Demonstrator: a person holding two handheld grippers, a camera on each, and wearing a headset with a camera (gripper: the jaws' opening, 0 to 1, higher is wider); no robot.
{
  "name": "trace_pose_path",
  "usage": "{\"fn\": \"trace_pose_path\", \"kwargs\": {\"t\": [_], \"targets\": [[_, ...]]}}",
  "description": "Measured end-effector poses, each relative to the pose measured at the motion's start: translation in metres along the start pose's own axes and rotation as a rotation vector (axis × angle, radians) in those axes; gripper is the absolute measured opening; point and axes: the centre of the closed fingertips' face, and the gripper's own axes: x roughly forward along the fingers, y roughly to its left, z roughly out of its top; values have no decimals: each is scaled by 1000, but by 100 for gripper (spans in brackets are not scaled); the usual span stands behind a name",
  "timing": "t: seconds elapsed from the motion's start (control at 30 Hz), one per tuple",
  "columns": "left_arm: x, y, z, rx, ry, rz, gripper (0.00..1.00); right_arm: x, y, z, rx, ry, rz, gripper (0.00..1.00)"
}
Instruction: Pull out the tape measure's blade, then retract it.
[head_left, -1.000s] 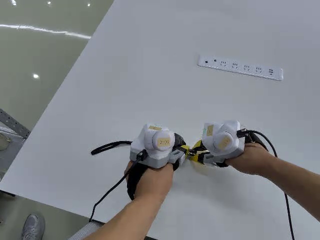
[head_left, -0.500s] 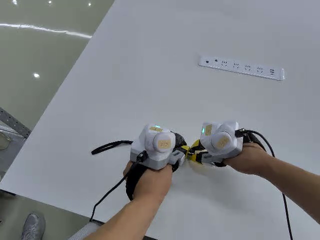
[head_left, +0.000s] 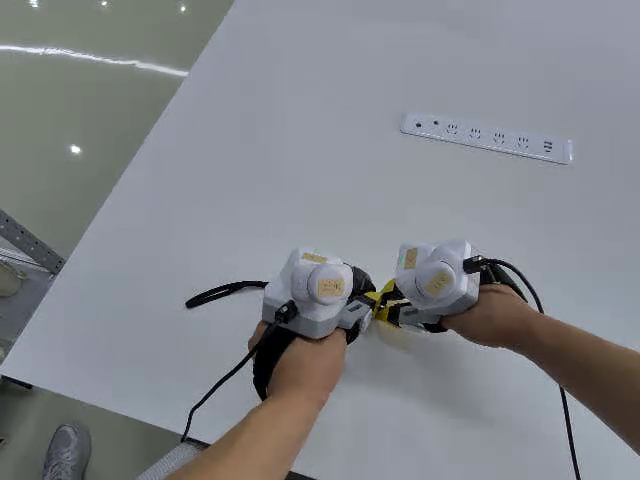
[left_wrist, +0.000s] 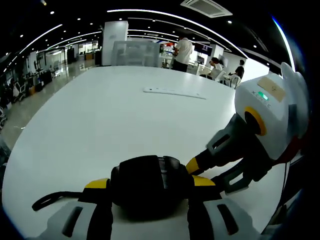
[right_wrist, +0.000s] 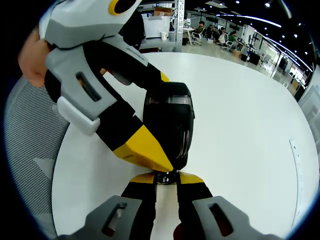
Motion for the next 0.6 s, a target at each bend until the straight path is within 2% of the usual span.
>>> {"fn": "trace_pose_path", "kwargs": {"t": [0.6], "targets": [[0, 0, 0, -8, -7, -12, 59, 1, 1, 0, -1, 13, -23, 13]]}}
